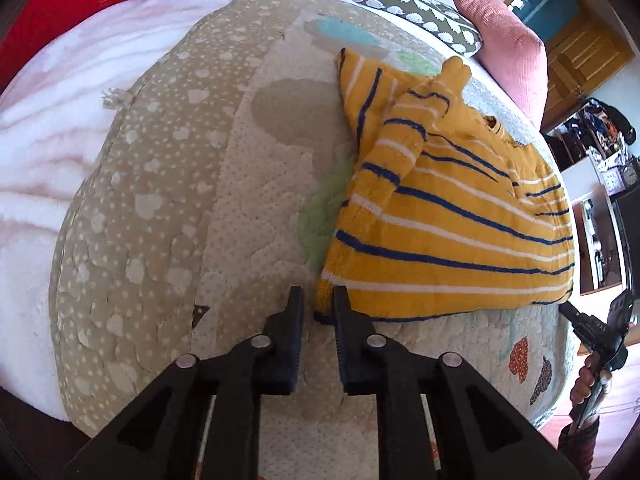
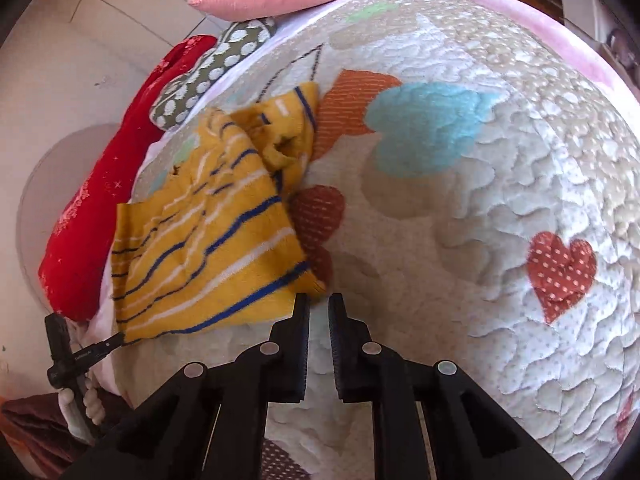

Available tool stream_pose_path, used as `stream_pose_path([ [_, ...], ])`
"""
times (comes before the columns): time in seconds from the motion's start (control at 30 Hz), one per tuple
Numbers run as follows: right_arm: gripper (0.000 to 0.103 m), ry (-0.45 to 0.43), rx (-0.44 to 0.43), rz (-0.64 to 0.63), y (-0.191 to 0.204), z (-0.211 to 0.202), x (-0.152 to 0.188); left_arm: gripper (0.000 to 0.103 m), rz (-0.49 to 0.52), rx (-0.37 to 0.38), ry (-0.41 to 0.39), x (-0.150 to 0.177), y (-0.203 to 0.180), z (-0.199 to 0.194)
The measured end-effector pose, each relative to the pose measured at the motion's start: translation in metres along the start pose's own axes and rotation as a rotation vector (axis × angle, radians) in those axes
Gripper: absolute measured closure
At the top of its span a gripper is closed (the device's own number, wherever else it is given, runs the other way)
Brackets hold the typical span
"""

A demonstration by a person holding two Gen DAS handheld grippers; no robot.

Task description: Fold small clothes

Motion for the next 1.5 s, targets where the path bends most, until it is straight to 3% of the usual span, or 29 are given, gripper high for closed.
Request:
stream_pose_path([
  [0.13, 0.092, -0.05, 0.006, 0.023, -0.011, -0.025, -0.003, 0.084, 0.013, -0.064, -0.081, -0.001, 0.003, -0.028],
  [0.27, 0.092, -0.144, 0.026, -0.073, 0.013, -0.052, -0.013, 0.08, 0.08, -0.021, -0.166, -0.01, -0.024, -0.052],
  [0.37, 0.092, -0.16, -0.034, -0.13, 0.046, -0.052, -0.018, 0.066, 0.129, 0.0, -0.182, -0.025, -0.053, -0.045],
  [0.5, 0.091, -0.098, -0.082, -0.159, 0.089, -0.016, -0.015, 0.066, 0.154, -0.039, -0.15, -0.044, -0.077, -0.006],
  [0.57, 0.091, -0.055, -0.094, -0.151, 0.097, 0.009, -0.016, 0.066, 0.108, -0.07, -0.123, -0.054, -0.068, 0.019],
  [0.67, 0.091, -0.037, -0.024, -0.151, 0.089, 0.041, -0.025, 0.066, -0.041, -0.087, -0.06, -0.068, -0.034, 0.05],
  [0.73, 0.092, -0.019, -0.016, -0.084, 0.071, 0.052, -0.033, 0.062, -0.16, -0.005, -0.032, -0.068, -0.011, 0.055],
  [0.8, 0.092, -0.02, -0.078, 0.013, 0.058, 0.048, -0.035, 0.062, -0.216, 0.041, -0.035, -0.063, 0.003, 0.048],
  [0.93, 0.087, -0.123, -0.019, 0.001, 0.049, 0.011, -0.029, 0.062, -0.19, 0.017, -0.09, -0.046, 0.007, 0.019],
  [1.0, 0.076, -0.177, 0.014, -0.039, 0.049, -0.012, -0.02, 0.062, -0.161, -0.008, -0.133, -0.036, 0.002, 0.0],
  [1.2, 0.065, -0.303, 0.1, -0.197, 0.061, -0.062, 0.01, 0.059, -0.014, -0.086, -0.3, -0.017, -0.03, -0.057],
  [1.3, 0.064, -0.317, 0.09, -0.26, 0.069, -0.071, 0.022, 0.045, 0.042, -0.098, -0.334, -0.016, -0.042, -0.073],
  [1.5, 0.062, -0.214, -0.023, -0.419, 0.126, -0.061, 0.053, 0.044, 0.068, -0.079, -0.294, -0.034, -0.05, -0.068],
])
Point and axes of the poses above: each gripper's, at about its wrist camera, not at the fingertips, and z roughly the way its jaws point, y to its left, x to its underside, the point moved 3 cm from there along z, roughly the way its jaws point, and after that the axes turned 7 degrees about -y, right-handed, at the moved point
